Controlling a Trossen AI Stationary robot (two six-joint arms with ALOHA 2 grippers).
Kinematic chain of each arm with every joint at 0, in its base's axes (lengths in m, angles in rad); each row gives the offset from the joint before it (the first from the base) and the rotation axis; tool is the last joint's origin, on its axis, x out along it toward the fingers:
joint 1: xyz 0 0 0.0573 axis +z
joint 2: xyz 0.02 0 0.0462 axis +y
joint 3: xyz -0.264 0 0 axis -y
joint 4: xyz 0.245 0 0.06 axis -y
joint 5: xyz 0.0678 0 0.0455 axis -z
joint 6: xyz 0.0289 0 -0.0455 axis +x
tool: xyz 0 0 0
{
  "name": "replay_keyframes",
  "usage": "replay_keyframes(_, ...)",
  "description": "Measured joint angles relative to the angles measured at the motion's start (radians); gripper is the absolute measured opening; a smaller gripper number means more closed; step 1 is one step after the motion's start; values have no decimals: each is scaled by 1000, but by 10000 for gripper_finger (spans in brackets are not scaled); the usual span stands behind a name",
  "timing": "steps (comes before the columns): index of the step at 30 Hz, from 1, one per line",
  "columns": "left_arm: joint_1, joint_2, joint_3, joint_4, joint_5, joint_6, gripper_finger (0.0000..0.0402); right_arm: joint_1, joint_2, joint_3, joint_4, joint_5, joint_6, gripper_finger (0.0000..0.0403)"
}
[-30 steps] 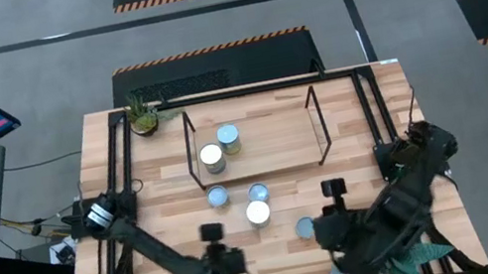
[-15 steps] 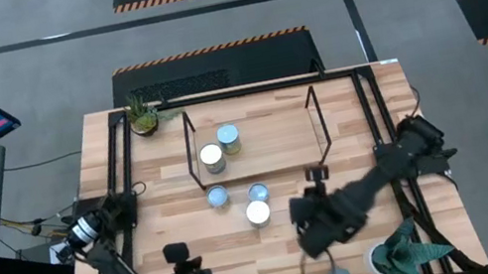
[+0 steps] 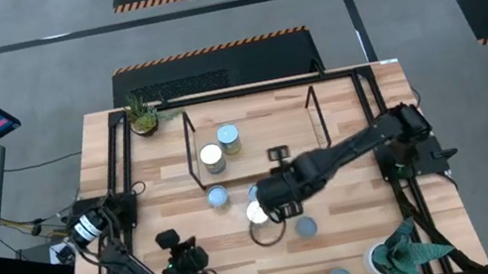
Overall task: Pick and place cans onto a shelf
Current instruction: Adjust the canned carrots
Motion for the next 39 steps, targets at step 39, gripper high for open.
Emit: replay_keyframes(39,107,-561,-573,485,-42,-114,0,-609,78,-3,301,-558,-479,72)
